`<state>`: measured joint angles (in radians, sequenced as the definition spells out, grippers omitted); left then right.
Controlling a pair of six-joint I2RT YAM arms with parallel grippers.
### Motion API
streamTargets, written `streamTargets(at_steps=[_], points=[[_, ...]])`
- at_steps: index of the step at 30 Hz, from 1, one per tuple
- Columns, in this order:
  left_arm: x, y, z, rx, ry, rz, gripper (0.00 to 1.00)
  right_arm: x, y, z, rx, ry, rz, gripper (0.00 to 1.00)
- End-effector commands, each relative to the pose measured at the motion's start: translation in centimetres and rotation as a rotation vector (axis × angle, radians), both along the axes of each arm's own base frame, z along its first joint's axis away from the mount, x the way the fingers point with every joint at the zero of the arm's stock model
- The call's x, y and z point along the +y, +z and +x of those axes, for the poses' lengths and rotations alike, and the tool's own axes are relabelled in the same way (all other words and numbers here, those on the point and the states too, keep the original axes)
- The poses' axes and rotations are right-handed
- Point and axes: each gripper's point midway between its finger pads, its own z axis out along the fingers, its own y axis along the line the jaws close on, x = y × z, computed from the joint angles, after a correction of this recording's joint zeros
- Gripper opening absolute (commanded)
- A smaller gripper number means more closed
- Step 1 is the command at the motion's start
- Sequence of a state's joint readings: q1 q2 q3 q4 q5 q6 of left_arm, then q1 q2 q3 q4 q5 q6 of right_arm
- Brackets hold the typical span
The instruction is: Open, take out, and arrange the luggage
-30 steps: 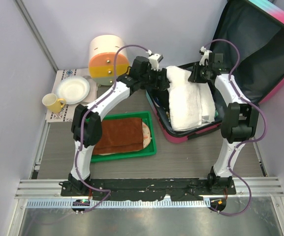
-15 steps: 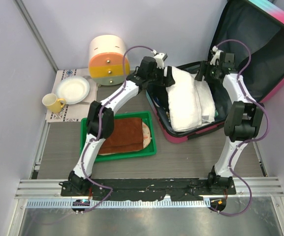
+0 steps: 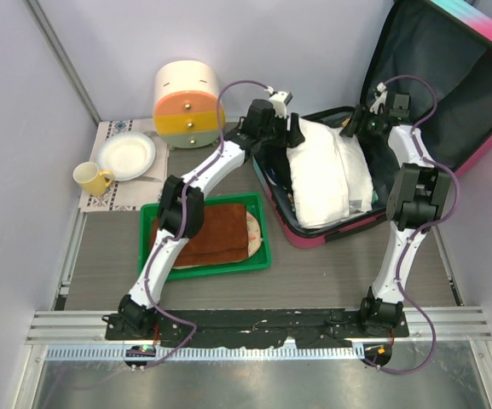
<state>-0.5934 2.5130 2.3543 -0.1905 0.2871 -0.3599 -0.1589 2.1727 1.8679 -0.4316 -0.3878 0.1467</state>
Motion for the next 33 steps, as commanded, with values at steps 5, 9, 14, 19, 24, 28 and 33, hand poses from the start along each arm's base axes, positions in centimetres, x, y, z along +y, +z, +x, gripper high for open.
streamTargets(at_steps=[5,9,14,19,24,28,33], points=[[-0.7,8.0,-0.9,-0.180,-0.066,-0.082,0.30,3.0,6.7,1.7,-0.174,0.107,0.121,0.22],[0.3,9.6,-2.8,-0.261,-0.059,-0.019,0.03,3.4,9.2,1.3,-0.219,0.119,0.125,0.01],[1.6,11.8,-5.3,-0.318,-0.011,0.070,0.00,5.1,12.4,0.2,-0.271,0.152,0.115,0.01],[4.6,12.4,-7.0,-0.316,0.145,0.213,0.00,7.8,15.6,-0.5,-0.330,0.210,0.089,0.01],[7.1,10.8,-8.5,-0.168,0.274,0.270,0.00,14.0,18.1,-2.5,-0.370,0.333,0.085,0.01],[8.7,11.6,-10.2,-0.103,0.330,0.244,0.00,18.3,18.9,-4.7,-0.388,0.426,0.071,0.01],[12.7,13.2,-13.5,-0.073,0.456,0.243,0.00,23.2,19.7,-7.8,-0.390,0.530,0.094,0.01]])
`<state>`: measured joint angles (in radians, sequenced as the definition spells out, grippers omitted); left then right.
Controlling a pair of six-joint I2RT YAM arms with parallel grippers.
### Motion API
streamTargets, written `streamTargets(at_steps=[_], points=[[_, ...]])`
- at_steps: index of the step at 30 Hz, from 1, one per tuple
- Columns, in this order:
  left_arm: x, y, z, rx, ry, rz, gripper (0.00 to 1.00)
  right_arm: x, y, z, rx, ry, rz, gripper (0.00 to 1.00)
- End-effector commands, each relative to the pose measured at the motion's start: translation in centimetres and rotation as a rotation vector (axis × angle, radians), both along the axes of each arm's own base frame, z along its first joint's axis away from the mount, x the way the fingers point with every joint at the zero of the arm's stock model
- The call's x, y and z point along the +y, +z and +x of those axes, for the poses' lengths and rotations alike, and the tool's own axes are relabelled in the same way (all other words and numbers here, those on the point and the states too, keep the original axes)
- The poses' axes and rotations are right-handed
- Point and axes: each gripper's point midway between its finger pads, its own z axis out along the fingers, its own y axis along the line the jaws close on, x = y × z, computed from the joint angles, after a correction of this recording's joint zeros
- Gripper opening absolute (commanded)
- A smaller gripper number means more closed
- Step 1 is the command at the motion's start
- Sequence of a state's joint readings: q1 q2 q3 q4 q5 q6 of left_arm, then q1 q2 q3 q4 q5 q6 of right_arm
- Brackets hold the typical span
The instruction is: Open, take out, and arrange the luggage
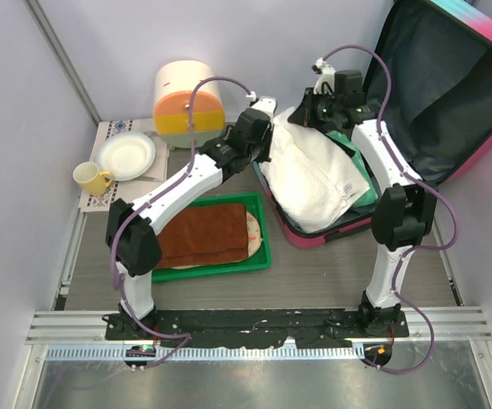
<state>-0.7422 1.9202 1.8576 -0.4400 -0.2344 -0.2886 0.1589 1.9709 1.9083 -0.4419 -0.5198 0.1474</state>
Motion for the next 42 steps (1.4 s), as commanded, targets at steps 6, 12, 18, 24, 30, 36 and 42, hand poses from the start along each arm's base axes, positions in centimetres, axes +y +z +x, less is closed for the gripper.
streamTargets(at_steps=[6,12,18,24,30,36,42], points=[[7.8,6.7,-6.8,-0.039,0.211,-0.086,0.00,10.4,7.0,-7.8,-0.155,0.265,0.037,0.01],[10.8,4.6,-10.9,0.063,0.222,-0.019,0.00,16.3,6.8,-11.5,-0.148,0.387,0.050,0.01],[12.9,1.1,-13.7,0.117,0.179,0.045,0.00,19.9,2.2,-14.5,-0.079,0.469,0.002,0.01],[13.5,1.0,-13.6,0.090,0.193,0.041,0.00,19.6,-0.2,-14.7,-0.040,0.460,-0.046,0.01],[15.8,0.0,-14.6,0.087,0.221,0.105,0.00,20.5,0.2,-15.2,-0.040,0.476,-0.012,0.01],[19.3,-0.4,-16.2,0.069,0.231,0.204,0.00,23.9,-0.3,-16.6,-0.033,0.526,0.023,0.01],[24.5,-2.6,-18.3,0.134,0.276,0.368,0.00,28.4,-2.7,-18.3,-0.019,0.556,0.013,0.01]])
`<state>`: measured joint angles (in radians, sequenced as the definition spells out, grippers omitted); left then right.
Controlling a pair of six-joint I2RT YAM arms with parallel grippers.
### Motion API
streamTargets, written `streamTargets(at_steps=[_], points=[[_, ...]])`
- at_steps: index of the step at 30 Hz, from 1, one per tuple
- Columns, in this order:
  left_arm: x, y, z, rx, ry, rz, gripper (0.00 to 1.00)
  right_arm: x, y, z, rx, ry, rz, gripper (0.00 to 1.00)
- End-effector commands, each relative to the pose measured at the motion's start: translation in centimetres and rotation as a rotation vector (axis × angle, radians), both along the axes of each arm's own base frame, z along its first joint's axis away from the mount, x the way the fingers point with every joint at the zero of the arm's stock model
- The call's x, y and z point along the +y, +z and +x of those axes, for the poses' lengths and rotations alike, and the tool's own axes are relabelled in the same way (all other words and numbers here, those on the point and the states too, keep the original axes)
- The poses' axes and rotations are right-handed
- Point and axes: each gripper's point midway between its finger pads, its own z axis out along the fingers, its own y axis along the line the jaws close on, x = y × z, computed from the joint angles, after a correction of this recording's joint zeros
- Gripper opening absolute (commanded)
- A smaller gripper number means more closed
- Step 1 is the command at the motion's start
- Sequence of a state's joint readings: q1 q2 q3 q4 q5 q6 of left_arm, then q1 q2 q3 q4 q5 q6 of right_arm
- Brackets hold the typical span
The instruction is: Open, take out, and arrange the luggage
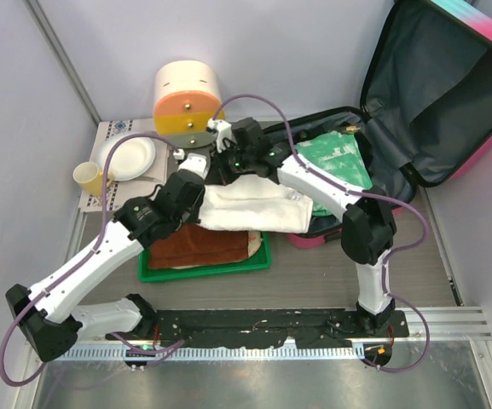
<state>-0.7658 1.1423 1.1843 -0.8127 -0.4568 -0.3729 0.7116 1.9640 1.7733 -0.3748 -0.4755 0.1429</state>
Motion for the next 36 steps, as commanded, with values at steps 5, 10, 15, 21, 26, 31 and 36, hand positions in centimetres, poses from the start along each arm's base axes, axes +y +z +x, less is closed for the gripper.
streamTargets(at_steps=[5,10,15,21,26,31,36], points=[[9.0,-3.7,-2.3,0.164,0.133,0.256,0.00,7.0,0.0,-1.3,-0.018,0.019,0.091,0.01],[10.0,-5.9,-2.2,0.258,0.169,0.293,0.00,8.8,-1.1,-0.6,-0.020,0.021,0.094,0.01],[8.8,-7.5,-3.0,0.363,0.168,0.258,0.00,10.0,-0.5,-0.1,-0.056,0.054,0.136,0.01],[5.8,-5.4,-3.8,0.345,0.044,0.077,0.09,12.1,-0.1,-1.4,-0.064,0.115,0.184,0.01],[5.8,-1.8,-3.7,0.206,0.034,-0.021,0.30,13.7,1.0,-2.3,-0.104,0.151,0.228,0.01],[6.9,1.5,-3.9,0.161,0.027,-0.137,0.57,14.2,-1.7,-2.4,-0.098,0.166,0.189,0.01],[5.1,6.2,-3.1,0.037,-0.119,-0.292,0.89,11.8,-0.8,-0.8,-0.139,0.119,0.124,0.69]])
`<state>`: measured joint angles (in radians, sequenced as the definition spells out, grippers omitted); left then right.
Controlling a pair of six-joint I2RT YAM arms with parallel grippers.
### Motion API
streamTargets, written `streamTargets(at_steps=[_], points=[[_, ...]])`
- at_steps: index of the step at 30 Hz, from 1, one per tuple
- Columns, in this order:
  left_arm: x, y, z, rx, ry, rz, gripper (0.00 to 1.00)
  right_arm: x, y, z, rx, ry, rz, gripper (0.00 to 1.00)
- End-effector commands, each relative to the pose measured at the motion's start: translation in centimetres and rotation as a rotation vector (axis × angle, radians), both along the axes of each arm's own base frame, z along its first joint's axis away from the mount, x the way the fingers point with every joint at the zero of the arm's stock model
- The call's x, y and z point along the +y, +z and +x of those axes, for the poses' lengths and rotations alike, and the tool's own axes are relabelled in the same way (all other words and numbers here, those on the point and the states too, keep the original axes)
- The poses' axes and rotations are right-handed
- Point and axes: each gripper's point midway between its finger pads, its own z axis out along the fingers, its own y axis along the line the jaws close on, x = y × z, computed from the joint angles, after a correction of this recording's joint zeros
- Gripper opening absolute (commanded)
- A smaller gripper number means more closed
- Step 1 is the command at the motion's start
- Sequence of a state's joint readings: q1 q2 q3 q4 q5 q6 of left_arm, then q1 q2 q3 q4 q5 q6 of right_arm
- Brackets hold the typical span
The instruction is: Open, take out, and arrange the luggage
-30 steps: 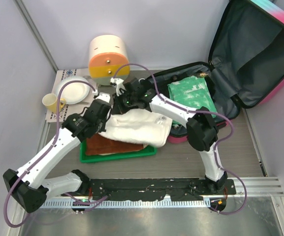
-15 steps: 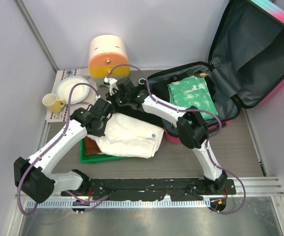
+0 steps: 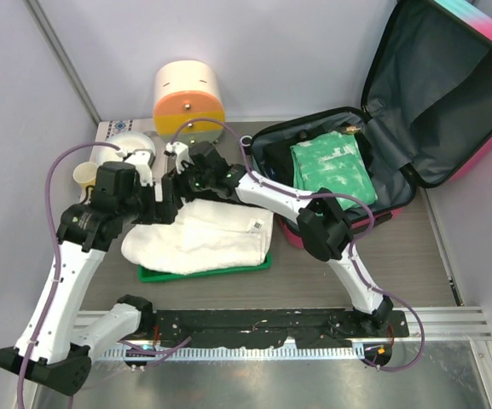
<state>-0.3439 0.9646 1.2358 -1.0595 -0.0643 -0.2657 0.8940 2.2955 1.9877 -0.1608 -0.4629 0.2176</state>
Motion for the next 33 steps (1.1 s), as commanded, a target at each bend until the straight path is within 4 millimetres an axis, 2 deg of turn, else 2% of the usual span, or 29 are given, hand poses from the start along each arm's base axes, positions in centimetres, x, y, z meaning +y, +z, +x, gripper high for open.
streamTargets(at_steps=[1,3,4,5,7,8,11,12,13,17,19,22,24,29,33], points=[[-3.2,4.5,0.6,-0.126,-0.188,-0.159,0.89,-2.3,6.6,3.2,-0.152,-0.051,0.056,0.71],[-4.1,4.5,1.7,-0.120,-0.230,-0.179,0.91,-4.3,6.7,4.2,-0.150,-0.073,0.017,0.71],[-4.4,4.7,2.4,-0.142,-0.263,-0.175,0.90,-6.3,7.7,5.7,-0.146,-0.114,0.013,0.72],[-4.9,4.3,3.2,-0.129,-0.284,-0.188,0.90,-7.4,7.6,6.2,-0.133,-0.128,0.002,0.73],[-5.1,4.4,4.8,-0.149,-0.282,-0.213,0.90,-9.8,7.2,7.0,-0.093,-0.156,-0.029,0.73],[-6.0,4.0,5.2,-0.133,-0.335,-0.242,0.89,-11.5,6.9,8.3,-0.085,-0.190,-0.043,0.73],[-6.3,4.3,7.2,-0.196,-0.394,-0.204,0.91,-14.0,5.5,9.0,-0.047,-0.191,-0.071,0.72],[-6.7,3.5,8.0,-0.178,-0.420,-0.194,0.90,-14.5,4.8,8.8,-0.023,-0.184,-0.089,0.72],[-6.7,3.6,8.5,-0.191,-0.445,-0.176,0.90,-14.7,4.3,8.5,-0.008,-0.161,-0.094,0.72],[-7.2,1.7,9.6,-0.177,-0.601,-0.092,0.86,-14.6,2.6,6.7,0.027,-0.083,-0.110,0.72],[-6.9,0.2,10.1,-0.143,-0.614,-0.054,0.82,-14.4,2.0,6.7,0.012,-0.073,-0.137,0.73],[-6.0,-1.7,10.7,-0.114,-0.612,0.008,0.78,-14.7,-0.2,6.9,0.014,-0.060,-0.188,0.73],[-5.3,-3.0,10.9,-0.081,-0.600,-0.015,0.75,-14.9,-1.5,6.3,0.038,-0.029,-0.213,0.73],[-4.1,-5.1,10.9,-0.012,-0.568,-0.052,0.64,-14.8,-1.3,4.5,0.076,0.030,-0.179,0.74],[-3.4,-6.7,10.5,0.006,-0.561,-0.025,0.56,-14.6,0.2,4.3,0.059,0.046,-0.146,0.76]])
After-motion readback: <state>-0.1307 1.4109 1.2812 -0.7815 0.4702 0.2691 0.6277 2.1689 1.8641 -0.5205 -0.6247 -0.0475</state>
